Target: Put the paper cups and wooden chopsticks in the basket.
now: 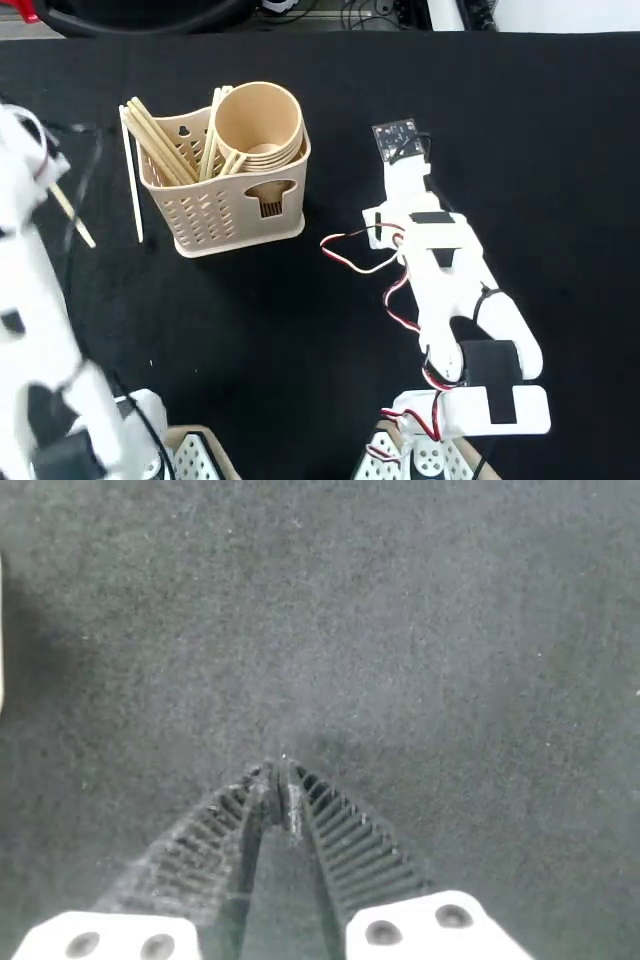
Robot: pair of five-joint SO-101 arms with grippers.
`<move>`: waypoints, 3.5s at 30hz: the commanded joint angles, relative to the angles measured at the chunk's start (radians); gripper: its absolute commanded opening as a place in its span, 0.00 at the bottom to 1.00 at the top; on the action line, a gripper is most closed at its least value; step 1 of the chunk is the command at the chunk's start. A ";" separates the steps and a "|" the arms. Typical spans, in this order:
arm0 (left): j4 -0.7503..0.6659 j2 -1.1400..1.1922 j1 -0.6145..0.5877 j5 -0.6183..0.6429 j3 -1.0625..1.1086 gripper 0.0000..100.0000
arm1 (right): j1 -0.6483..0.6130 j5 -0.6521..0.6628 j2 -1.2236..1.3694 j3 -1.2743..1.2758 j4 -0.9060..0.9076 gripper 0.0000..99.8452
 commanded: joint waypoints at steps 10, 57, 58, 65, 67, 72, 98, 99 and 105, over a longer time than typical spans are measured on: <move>-0.882 -0.494 0.349 -0.112 0.622 0.03 | -0.011 0.006 -0.004 -0.038 0.008 0.01; -0.520 -0.476 0.188 -0.100 0.552 0.14 | -0.014 0.008 -0.004 -0.042 0.003 0.01; -0.466 -0.456 0.188 -0.114 0.510 0.14 | -0.014 0.008 -0.004 -0.041 0.003 0.01; -0.190 -0.092 0.180 -0.187 0.226 0.14 | -0.014 0.008 -0.004 -0.039 0.003 0.01; -0.115 0.057 0.160 -0.192 0.111 0.14 | -0.014 0.008 -0.004 -0.039 0.003 0.01; 0.038 0.371 0.096 -0.190 -0.189 0.14 | -0.014 0.008 -0.004 -0.039 0.003 0.01; 0.193 1.352 0.050 0.018 -1.046 0.14 | -0.014 0.008 -0.004 -0.041 0.003 0.01; 0.218 1.367 0.051 0.018 -1.086 0.14 | -0.014 0.008 -0.004 -0.042 0.003 0.01; 0.328 1.419 0.056 0.021 -1.299 0.14 | -0.014 0.008 -0.004 -0.042 0.003 0.01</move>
